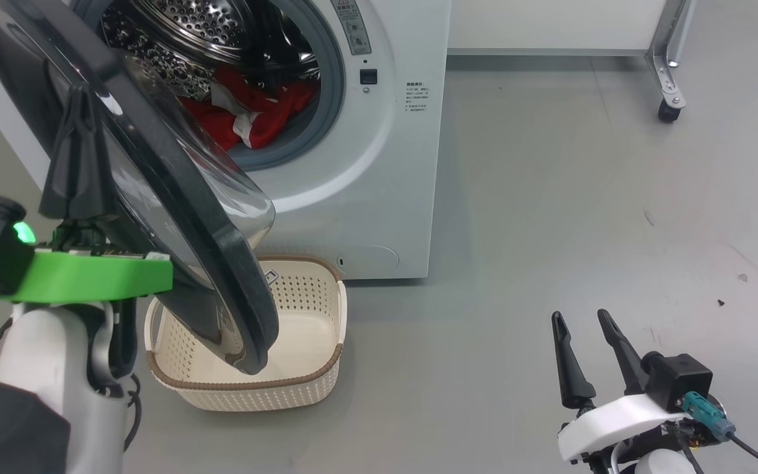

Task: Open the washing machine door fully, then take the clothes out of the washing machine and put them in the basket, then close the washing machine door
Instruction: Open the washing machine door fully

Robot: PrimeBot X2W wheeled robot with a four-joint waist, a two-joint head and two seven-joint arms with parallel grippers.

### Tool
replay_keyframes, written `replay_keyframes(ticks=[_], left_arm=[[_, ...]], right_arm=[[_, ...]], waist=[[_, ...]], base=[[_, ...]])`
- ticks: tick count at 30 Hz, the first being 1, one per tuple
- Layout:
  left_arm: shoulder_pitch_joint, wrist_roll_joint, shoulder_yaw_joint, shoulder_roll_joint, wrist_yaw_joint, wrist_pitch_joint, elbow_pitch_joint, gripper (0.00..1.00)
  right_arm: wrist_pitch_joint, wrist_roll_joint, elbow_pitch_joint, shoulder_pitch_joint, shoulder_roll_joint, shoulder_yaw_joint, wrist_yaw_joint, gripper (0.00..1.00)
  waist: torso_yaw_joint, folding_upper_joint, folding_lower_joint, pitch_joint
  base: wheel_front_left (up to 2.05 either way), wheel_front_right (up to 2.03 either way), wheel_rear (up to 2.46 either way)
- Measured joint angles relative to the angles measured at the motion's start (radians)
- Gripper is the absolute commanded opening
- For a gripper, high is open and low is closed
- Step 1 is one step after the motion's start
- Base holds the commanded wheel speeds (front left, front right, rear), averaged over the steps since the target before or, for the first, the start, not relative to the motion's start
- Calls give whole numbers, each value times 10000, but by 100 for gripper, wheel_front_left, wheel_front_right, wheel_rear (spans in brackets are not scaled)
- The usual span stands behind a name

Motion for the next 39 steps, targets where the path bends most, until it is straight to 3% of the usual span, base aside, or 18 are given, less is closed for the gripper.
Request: replay_keyframes(ticks=[17, 39], left_arm=[[-329, 2, -1919, -297, -174, 1108, -267, 0], [968, -314, -2830, -431, -153, 2203, 1728, 0]], right_arm=[[0, -4, 44, 20, 188, -69, 105, 100], [0, -90, 167, -7, 313, -316, 207, 100]], waist=[[-135, 0, 0, 163], [-526, 0, 0, 498]], base=[[0, 0, 0], [0, 0, 0]])
